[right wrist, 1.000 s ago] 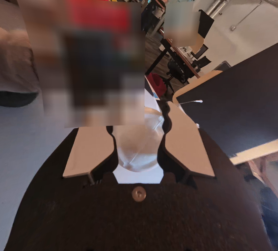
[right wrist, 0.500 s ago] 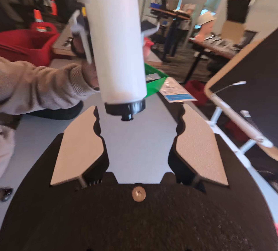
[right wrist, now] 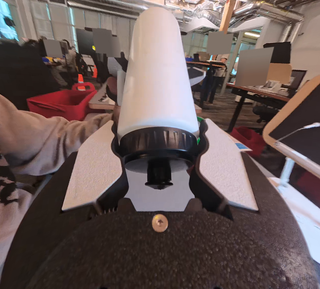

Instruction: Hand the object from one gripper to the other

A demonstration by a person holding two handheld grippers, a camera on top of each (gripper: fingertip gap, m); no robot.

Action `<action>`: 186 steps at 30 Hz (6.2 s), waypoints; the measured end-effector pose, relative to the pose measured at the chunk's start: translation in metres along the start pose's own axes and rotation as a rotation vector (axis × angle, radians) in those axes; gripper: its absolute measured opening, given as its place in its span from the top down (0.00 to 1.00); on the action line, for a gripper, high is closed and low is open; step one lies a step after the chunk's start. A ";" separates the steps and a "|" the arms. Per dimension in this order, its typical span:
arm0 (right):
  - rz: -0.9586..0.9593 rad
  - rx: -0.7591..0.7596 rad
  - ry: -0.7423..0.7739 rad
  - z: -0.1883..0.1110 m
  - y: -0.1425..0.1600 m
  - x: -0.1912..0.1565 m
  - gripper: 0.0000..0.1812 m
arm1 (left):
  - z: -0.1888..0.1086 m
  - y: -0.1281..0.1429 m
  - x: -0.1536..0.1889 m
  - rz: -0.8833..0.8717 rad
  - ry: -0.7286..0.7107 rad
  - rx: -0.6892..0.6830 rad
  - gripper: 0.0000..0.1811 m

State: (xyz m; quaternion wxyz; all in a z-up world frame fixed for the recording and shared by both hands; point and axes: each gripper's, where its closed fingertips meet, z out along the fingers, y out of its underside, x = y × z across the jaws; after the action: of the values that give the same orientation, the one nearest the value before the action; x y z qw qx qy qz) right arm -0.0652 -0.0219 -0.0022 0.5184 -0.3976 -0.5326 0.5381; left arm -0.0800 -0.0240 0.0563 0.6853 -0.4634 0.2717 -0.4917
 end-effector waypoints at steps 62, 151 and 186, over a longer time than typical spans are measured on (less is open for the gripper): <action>0.034 -0.136 0.188 -0.010 0.005 0.029 0.52 | -0.009 0.126 -0.026 0.123 -0.037 -0.598 0.54; 0.262 -0.211 -0.382 0.025 0.060 -0.061 0.51 | -0.021 0.088 0.046 0.194 0.340 -0.550 0.52; 0.077 0.205 -0.111 -0.047 -0.064 -0.007 0.43 | -0.037 0.109 0.050 -0.209 0.585 -0.477 0.52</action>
State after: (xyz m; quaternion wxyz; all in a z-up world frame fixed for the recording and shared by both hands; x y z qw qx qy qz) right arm -0.0095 -0.0283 0.0540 0.5049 -0.3322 -0.4869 0.6305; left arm -0.0459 -0.0745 -0.0540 0.3982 -0.4754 0.5137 -0.5929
